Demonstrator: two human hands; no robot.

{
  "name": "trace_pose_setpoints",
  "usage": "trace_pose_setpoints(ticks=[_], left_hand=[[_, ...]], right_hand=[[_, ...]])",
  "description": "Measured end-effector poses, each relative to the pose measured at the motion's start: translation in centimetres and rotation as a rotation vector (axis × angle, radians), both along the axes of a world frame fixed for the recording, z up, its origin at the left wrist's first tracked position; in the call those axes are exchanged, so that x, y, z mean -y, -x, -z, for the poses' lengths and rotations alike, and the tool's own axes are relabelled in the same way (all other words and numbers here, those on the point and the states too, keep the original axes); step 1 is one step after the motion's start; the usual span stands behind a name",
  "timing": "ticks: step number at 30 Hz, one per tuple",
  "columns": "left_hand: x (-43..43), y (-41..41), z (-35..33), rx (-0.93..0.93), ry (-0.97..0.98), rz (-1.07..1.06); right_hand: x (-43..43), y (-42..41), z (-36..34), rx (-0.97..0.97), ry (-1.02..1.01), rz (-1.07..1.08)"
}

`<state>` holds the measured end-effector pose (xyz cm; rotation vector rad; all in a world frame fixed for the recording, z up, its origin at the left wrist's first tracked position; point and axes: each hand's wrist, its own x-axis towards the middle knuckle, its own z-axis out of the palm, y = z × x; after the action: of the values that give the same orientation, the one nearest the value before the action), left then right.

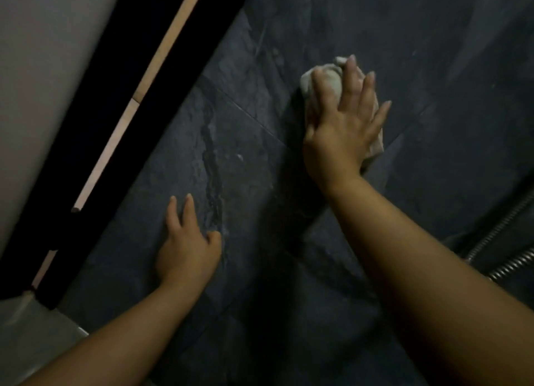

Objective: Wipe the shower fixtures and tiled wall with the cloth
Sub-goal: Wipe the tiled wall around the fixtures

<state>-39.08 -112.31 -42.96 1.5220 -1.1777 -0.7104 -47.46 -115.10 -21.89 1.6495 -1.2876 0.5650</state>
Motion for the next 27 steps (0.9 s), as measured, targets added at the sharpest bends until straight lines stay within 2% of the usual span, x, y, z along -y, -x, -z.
trace_pose_setpoints(ticks=[2,3,6,9,12,14,16,18,21,23,27], left_hand=[[0.2,-0.4,-0.4,0.035,-0.028,0.009],[0.3,-0.7,-0.6,0.056,-0.036,0.016],[0.8,-1.0,-1.0,0.077,-0.030,0.037],[0.2,-0.9,-0.9,0.076,0.093,0.083],[-0.7,-1.0,-1.9,0.160,0.200,0.142],[-0.3,-1.3,-4.0,0.203,0.266,0.154],[0.6,-1.6,-7.1,0.202,0.353,0.127],[1.5,-1.5,-10.0,0.193,0.435,0.104],[2.7,-1.5,-12.4,0.190,0.567,0.020],[4.0,-1.7,-13.0,0.170,0.580,-0.003],[5.3,-2.4,-12.4,0.239,0.537,0.048]], right_hand=[[1.0,-1.1,1.1,-0.012,0.033,-0.005],[1.3,-1.1,2.1,-0.079,0.003,-0.005],[1.4,0.1,5.8,-0.424,-0.157,-0.044],[0.1,2.2,8.8,-0.715,-0.336,-0.104],[-0.1,3.7,5.9,-0.918,-0.395,-0.129],[0.5,3.2,1.0,-0.844,-0.275,-0.124],[1.1,1.5,-4.9,-0.618,-0.103,-0.065],[1.4,-0.3,-10.5,-0.349,-0.019,0.043],[2.1,-2.8,-12.3,-0.092,0.065,0.076],[2.7,-3.4,-10.6,-0.095,0.086,0.014],[3.7,-3.5,-6.7,-0.371,-0.014,-0.031]])
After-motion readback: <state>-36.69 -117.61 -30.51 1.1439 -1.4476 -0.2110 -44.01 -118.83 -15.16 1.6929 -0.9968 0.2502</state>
